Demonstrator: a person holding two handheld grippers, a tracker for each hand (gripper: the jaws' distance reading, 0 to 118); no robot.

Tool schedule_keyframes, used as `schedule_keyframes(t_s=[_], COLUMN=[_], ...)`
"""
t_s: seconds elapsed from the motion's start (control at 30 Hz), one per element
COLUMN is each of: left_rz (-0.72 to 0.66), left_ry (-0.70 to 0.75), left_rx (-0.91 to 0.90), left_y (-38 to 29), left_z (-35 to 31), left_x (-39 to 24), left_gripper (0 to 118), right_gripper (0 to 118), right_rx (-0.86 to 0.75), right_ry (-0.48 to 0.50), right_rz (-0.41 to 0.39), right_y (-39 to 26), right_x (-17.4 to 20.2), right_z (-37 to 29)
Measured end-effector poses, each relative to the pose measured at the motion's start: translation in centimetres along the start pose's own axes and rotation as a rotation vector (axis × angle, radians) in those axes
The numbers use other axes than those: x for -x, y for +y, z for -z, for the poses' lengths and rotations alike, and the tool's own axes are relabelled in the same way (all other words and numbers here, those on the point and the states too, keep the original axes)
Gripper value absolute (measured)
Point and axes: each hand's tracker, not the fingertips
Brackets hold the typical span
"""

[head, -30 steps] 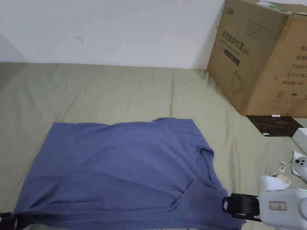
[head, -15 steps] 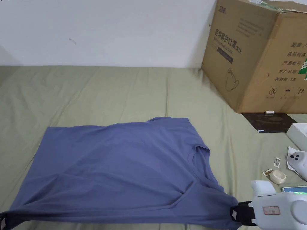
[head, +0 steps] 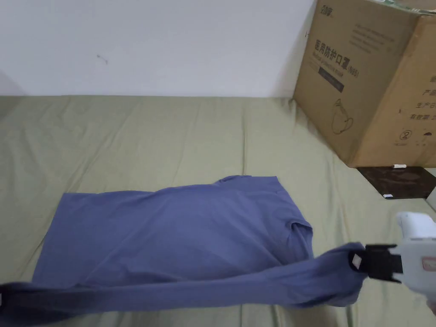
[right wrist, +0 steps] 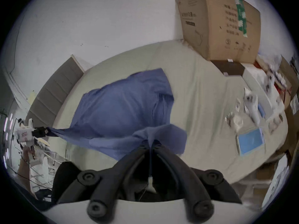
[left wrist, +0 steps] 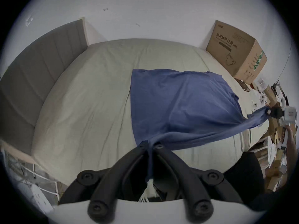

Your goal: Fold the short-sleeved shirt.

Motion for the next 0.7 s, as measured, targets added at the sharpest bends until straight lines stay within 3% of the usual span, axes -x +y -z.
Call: schedule_keyframes(t_s=[0.07, 0.3, 0.33, 0.4, 0.43, 0.5, 0.57, 0.7], left_rz=[0.012, 0.052, 0.056, 0.047, 0.042, 0.017, -0.028, -0.119], left_ry=[0.005, 0.016, 0.017, 0.022, 0.034, 0.035, -0.001, -0.109], left_rx=[0.044, 0.244, 0.264, 0.28, 0.288, 0.287, 0.226, -0.071], left_y=[3.3, 8.4, 8.3, 8.0, 7.6, 6.9, 6.1, 3.3], left_z=[3.0, 15.0, 15.9, 17.2, 17.3, 17.0, 14.9, 7.9], left_x=[0.7, 2.5, 2.6, 2.7, 3.0, 3.4, 3.6, 2.7], left_gripper=[3, 8, 22, 63, 83, 86, 87, 89], right_gripper=[0, 4, 21, 97, 108, 108, 108, 107], right_rx=[-0.002, 0.203, 0.229, 0.234, 0.218, 0.195, 0.13, -0.006], right_ry=[-0.042, -0.131, -0.149, -0.177, -0.19, -0.23, -0.18, -0.126], right_rz=[-0.073, -0.073, -0.073, -0.065, -0.058, -0.035, 0.004, 0.034], right_y=[3.6, 8.2, 8.0, 7.4, 7.0, 6.6, 6.2, 2.9], right_x=[1.2, 0.5, 0.1, 0.1, 0.2, -1.2, -1.2, 1.1], right_z=[2.9, 16.7, 17.8, 19.2, 19.2, 19.4, 17.0, 10.1])
